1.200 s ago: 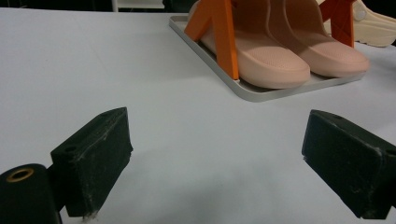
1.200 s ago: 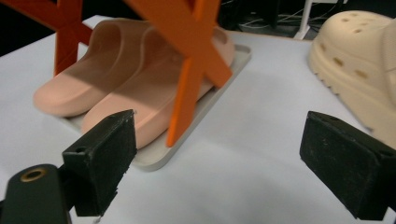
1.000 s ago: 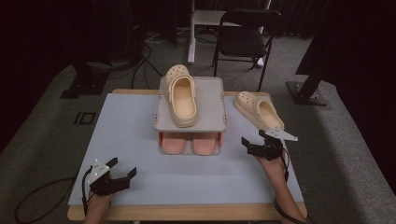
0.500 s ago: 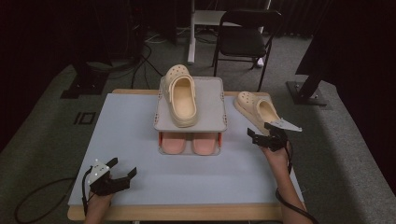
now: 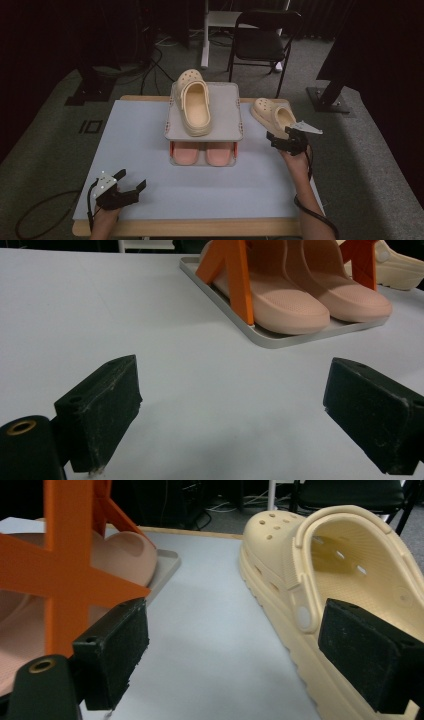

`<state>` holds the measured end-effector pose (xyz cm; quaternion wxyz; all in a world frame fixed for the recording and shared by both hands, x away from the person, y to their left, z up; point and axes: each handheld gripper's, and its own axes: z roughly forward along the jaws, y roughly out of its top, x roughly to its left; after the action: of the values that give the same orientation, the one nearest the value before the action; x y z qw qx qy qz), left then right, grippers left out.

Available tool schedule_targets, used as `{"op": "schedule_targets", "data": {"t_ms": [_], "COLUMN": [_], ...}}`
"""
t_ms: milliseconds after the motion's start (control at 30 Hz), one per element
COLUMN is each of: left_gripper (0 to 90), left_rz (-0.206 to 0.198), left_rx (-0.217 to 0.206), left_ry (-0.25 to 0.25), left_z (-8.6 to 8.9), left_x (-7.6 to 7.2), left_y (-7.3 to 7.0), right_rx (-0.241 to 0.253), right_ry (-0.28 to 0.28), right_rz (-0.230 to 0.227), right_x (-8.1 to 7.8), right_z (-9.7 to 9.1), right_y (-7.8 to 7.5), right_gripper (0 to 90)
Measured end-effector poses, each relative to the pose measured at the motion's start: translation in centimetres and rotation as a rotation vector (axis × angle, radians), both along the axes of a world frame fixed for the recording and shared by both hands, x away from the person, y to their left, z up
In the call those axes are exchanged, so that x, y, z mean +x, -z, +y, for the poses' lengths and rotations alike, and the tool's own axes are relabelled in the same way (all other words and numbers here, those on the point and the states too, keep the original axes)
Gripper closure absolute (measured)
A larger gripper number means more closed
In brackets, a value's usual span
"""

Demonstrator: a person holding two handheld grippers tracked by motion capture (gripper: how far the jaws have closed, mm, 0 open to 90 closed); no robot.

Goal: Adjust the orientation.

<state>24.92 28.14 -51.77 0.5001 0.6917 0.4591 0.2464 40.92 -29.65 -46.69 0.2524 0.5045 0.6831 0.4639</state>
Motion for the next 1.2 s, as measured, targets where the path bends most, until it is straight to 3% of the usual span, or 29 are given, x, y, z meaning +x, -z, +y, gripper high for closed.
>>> {"op": "schedule_targets", "data": {"t_ms": [233,333,567,733,1000,1200], "left_gripper": [8.2,8.2,8.2,8.2,8.2,8.2], "left_rz": [0.004,0.012,0.010,0.010,0.012,0.010], "left_rx": [0.006,-0.030,-0.018,-0.015,-0.021,-0.029], "left_ry": [0.002,0.002,0.001,0.001,-0.003,-0.006], "left_z": [0.0,0.0,0.0,0.0,-0.1,0.0], "left_x": [0.1,0.0,0.1,0.0,0.1,0.0], "left_y": [0.0,0.0,0.0,0.0,0.0,-0.1], "right_rx": [-0.002,-0.005,-0.013,-0.010,-0.075,-0.102], "right_ry": [0.015,0.021,0.057,0.077,0.101,0.094], "right_rz": [0.011,0.015,0.018,0.018,0.030,0.058], "right_x": [1.3,1.8,3.1,3.7,5.0,5.9], "right_z": [-0.1,-0.1,-0.2,-0.5,-0.5,-0.6], "right_y": [-0.2,-0.4,-0.5,-0.5,-0.5,-0.3], "right_gripper": [12.8,13.1,15.5,25.2,40.1,44.0]}}
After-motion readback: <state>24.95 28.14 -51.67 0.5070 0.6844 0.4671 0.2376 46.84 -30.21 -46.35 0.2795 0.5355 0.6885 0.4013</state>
